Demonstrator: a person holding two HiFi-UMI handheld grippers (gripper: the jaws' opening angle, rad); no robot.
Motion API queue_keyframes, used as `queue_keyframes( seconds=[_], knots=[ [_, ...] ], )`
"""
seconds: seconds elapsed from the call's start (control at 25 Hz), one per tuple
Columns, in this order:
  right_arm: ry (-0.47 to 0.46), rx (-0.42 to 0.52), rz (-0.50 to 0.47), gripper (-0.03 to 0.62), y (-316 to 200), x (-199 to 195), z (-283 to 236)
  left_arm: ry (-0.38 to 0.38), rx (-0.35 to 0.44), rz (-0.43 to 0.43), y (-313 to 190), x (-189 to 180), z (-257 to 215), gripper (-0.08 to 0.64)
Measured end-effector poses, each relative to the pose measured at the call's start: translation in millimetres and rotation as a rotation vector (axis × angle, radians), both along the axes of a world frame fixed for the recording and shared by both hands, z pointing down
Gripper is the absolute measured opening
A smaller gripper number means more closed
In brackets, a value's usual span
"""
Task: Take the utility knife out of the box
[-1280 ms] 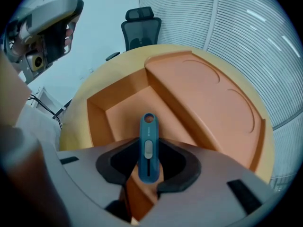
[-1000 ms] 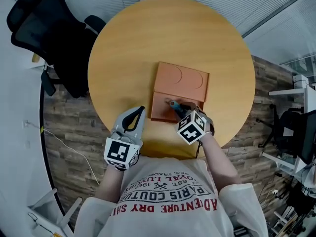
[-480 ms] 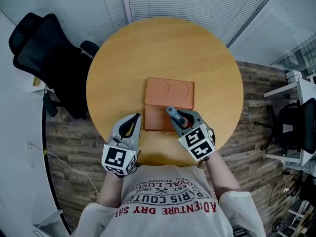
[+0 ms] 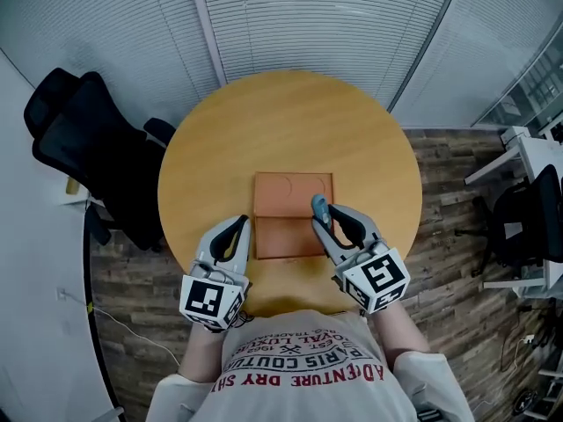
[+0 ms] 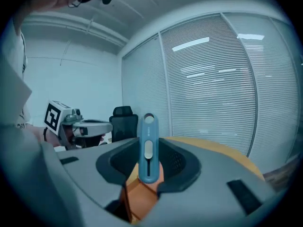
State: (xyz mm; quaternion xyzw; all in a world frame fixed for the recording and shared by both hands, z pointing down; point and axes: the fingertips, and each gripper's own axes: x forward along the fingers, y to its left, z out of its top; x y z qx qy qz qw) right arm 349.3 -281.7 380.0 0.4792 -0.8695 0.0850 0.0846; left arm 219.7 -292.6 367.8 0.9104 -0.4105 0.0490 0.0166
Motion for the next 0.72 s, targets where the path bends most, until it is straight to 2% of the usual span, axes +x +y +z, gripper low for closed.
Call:
queue_keyframes(
  seconds=[0.16,0.48,0.72],
  knots=[
    [-0.044,0.015,0.023,0.130,5,7,-12,-0.012,0.006,-0.013,3,-2,-2,-0.006],
    [-0.020,-0.028,0.091,0.130,2,12,3,-0.015,-0.010,-0.051,1,-17,-1,-0.006],
    [-0.008,-0.024,0.090,0.130,2,10,5,-0.018,-0.022,-0.058,2,-17,1,-0.006]
  ],
)
